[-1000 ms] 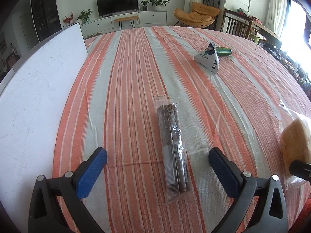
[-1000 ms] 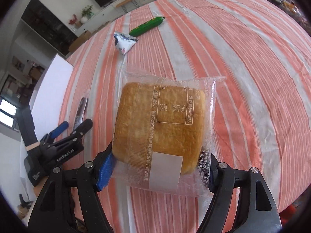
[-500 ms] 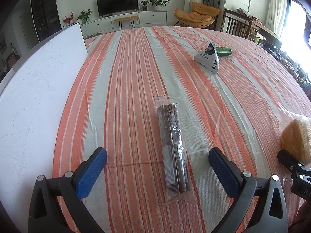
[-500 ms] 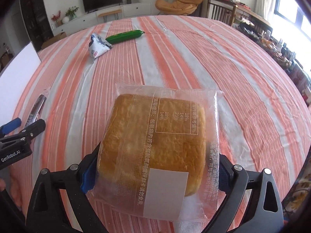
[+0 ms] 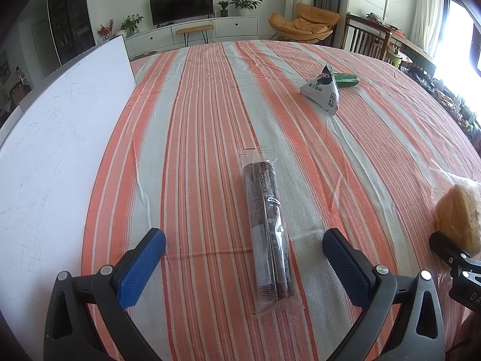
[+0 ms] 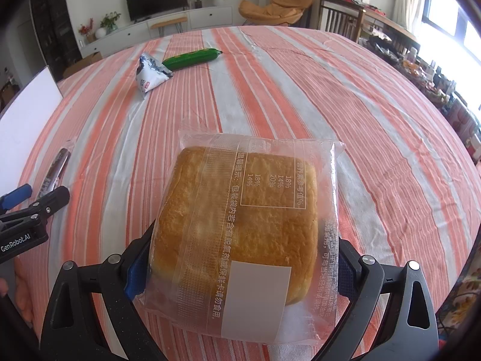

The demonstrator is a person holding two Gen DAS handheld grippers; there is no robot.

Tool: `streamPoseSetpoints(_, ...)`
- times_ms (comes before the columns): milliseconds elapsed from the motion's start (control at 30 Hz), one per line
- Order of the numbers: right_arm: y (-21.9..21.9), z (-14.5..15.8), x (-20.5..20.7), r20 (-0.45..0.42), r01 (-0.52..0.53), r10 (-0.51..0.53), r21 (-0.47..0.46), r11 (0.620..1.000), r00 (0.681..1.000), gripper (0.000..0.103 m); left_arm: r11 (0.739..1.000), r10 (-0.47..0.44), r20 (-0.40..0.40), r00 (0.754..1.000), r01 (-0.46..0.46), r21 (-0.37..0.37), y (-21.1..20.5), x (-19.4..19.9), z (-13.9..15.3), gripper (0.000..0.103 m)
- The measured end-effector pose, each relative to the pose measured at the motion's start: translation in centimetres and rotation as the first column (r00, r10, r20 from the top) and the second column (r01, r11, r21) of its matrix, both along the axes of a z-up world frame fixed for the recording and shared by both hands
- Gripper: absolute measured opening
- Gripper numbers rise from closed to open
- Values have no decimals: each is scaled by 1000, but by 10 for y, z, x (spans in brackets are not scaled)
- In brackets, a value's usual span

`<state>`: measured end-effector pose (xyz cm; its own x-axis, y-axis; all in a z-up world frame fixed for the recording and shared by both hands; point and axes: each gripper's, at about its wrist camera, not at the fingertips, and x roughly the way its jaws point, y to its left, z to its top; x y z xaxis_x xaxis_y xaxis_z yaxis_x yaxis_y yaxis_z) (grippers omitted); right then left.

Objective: Organize snacks
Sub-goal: 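Lift the bread loaf bag with the right gripper and hold it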

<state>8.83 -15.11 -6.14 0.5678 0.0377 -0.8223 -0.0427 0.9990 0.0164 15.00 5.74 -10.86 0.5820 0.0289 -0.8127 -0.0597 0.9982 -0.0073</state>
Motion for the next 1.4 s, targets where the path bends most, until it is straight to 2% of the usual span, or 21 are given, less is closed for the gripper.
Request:
streamPoseSetpoints(633, -2, 3, -4, 4, 7, -7, 12, 1000, 1000, 96, 1000, 0, 0, 1000, 0, 0, 0, 0, 0, 103)
streamPoseSetpoints(800, -23, 22, -14, 88, 9, -25, 182, 983, 996, 96, 1000, 0, 0, 1000, 0, 0, 0, 0, 0, 103)
streamPoseSetpoints(933, -51, 29, -18, 126, 56, -107, 353, 934, 986, 96, 1000, 0, 0, 1000, 0, 0, 0, 0, 0, 103)
streamPoseSetpoints(1033, -67, 34, -22, 156, 100, -180, 417, 903, 971, 96, 1000, 0, 0, 1000, 0, 0, 0, 0, 0, 103)
streamPoseSetpoints(1100, -66, 41, -26, 195, 99, -189, 398, 912, 962, 96, 1000, 0, 0, 1000, 0, 0, 0, 0, 0, 103)
streamPoseSetpoints(1167, -51, 47, -27, 229, 62, -144, 332, 941, 963, 96, 1000, 0, 0, 1000, 0, 0, 0, 0, 0, 103)
streamPoseSetpoints(1267, -21, 41, -22, 201, 47, -78, 155, 987, 976, 96, 1000, 0, 0, 1000, 0, -1, 0, 0, 0, 103)
streamPoseSetpoints(1400, 4, 27, -13, 141, 9, -8, -4, 1000, 990, 96, 1000, 0, 0, 1000, 0, 0, 0, 0, 0, 103)
